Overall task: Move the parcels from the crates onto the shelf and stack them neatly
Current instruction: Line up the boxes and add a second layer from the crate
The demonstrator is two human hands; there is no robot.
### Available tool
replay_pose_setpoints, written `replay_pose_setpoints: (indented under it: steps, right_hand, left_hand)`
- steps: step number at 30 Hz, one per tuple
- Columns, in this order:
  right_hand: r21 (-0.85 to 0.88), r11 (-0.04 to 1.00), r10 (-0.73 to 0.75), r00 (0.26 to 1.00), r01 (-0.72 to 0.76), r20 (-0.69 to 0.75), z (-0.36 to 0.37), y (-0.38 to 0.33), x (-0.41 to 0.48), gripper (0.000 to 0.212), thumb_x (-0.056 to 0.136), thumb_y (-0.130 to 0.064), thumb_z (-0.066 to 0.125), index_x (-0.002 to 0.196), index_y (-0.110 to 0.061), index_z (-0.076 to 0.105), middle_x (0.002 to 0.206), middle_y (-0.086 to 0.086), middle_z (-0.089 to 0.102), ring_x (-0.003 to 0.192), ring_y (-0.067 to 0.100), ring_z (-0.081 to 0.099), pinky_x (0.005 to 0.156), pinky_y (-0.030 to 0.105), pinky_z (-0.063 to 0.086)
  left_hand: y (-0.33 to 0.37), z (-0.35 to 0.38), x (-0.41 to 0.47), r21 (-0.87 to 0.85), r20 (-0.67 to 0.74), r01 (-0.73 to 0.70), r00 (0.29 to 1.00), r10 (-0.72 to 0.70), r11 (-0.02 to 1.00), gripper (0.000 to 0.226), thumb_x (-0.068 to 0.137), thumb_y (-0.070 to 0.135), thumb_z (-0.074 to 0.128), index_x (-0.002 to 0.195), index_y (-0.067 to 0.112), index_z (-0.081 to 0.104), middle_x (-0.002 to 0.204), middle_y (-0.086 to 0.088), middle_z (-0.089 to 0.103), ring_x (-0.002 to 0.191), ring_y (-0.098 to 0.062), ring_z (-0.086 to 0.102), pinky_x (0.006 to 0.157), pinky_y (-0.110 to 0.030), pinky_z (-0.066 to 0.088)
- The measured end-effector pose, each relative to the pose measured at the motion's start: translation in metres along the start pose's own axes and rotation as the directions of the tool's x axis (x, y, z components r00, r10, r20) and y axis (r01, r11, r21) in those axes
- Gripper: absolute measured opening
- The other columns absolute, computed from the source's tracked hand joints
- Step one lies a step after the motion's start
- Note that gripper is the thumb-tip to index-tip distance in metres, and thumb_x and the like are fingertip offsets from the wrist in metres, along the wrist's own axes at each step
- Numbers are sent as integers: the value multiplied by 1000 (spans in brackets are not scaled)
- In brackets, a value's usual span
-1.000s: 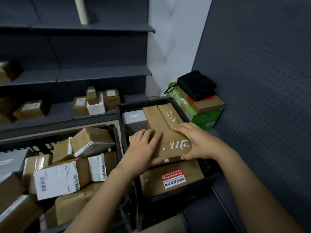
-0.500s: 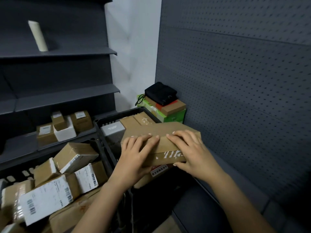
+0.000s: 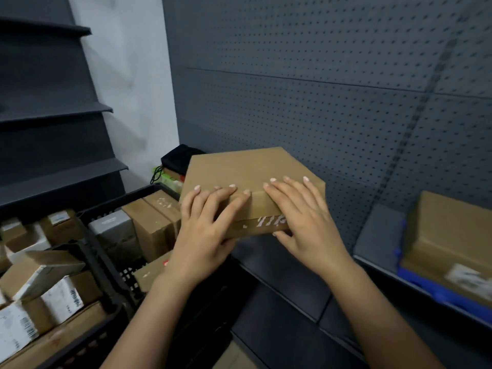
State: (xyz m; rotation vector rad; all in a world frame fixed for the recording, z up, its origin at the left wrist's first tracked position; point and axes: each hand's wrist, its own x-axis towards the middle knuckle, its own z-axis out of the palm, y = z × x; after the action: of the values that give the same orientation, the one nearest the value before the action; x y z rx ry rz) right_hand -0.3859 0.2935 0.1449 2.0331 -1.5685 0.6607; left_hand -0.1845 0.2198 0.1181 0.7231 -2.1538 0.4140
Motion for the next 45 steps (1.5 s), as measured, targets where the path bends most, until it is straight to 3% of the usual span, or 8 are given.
replay_pose_setpoints:
  steps: [7, 13, 26, 35, 45]
  right_hand:
    - [-157, 978, 107, 974, -139, -199, -102, 51, -76, 85, 65, -7, 80, 141, -11, 44, 142, 6, 48, 135, 27, 37, 119, 44, 11]
    - [-326, 894, 214, 933, -307, -289, -179, 93, -165, 80, 65, -4, 80, 138, -9, 48, 140, 9, 50, 132, 28, 39, 119, 43, 13]
    - [-603, 523, 509, 788, -602, -346, -321, 141, -351, 79, 65, -4, 79, 138, -8, 47, 140, 9, 49, 132, 29, 40, 117, 46, 18]
    - [-692, 292, 599, 691, -660, -405, -393, 196, -448, 73, 71, -11, 80, 137, -9, 49, 141, 10, 49, 132, 31, 42, 114, 51, 23]
    - [-704, 192, 613, 644, -684, -458, -444, 251, -515, 77, 69, -11, 83, 137, -8, 47, 140, 10, 49, 132, 29, 40, 115, 50, 23]
  left_hand:
    - [119, 3, 55, -44, -187, -130, 975, 120, 991, 75, 70, 20, 77, 139, 21, 48, 134, -7, 49, 122, -27, 43, 113, -47, 17]
    - [238, 19, 89, -163, -260, -261, 942, 214, 951, 80, 70, 12, 76, 142, 24, 44, 137, -6, 46, 125, -26, 42, 113, -48, 20]
    - [487, 42, 126, -519, -318, -522, 853, 414, 677, 87, 58, 7, 79, 139, 23, 51, 132, -8, 52, 123, -26, 41, 110, -45, 19]
    - [641, 72, 155, -633, -429, -616, 784, 449, 469, 82, 67, 9, 78, 141, 26, 47, 134, -7, 53, 124, -26, 42, 110, -44, 19]
    - [761, 94, 181, -656, -481, -656, 744, 463, 372, 88, 61, 7, 82, 140, 26, 49, 133, -4, 52, 124, -23, 42, 111, -41, 16]
